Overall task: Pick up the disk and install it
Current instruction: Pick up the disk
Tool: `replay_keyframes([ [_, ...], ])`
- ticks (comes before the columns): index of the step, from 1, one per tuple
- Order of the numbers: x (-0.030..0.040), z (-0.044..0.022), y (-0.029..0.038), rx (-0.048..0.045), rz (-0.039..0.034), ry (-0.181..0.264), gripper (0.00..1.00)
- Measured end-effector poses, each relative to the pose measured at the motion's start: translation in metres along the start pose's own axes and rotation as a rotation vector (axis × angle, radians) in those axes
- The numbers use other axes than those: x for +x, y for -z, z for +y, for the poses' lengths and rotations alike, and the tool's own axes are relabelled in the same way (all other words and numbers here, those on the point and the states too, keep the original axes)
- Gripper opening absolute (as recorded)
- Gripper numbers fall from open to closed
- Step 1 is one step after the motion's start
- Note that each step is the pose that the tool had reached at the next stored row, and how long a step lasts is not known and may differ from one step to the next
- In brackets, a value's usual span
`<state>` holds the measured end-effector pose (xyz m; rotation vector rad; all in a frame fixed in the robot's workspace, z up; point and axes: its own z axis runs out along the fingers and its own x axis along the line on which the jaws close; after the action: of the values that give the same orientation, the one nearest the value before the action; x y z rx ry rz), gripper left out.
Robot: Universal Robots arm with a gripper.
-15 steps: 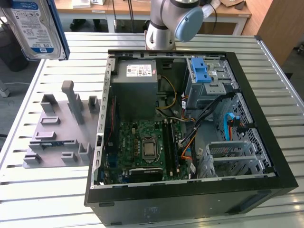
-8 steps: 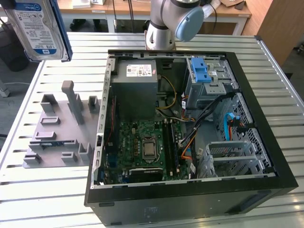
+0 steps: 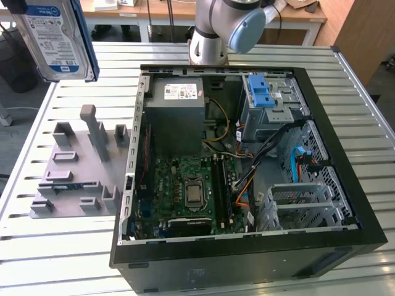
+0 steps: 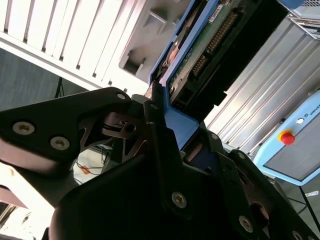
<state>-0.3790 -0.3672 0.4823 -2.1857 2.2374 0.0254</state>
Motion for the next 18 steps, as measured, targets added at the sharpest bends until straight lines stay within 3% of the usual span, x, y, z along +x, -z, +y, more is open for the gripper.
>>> replay_keyframes([
  [7, 0.0023, -0.0103, 0.0001, 0.0, 0.0, 0.0, 0.36],
  [18, 0.0024, -0.0135, 0.0, 0.0001, -0.0001, 0.0, 0.36],
])
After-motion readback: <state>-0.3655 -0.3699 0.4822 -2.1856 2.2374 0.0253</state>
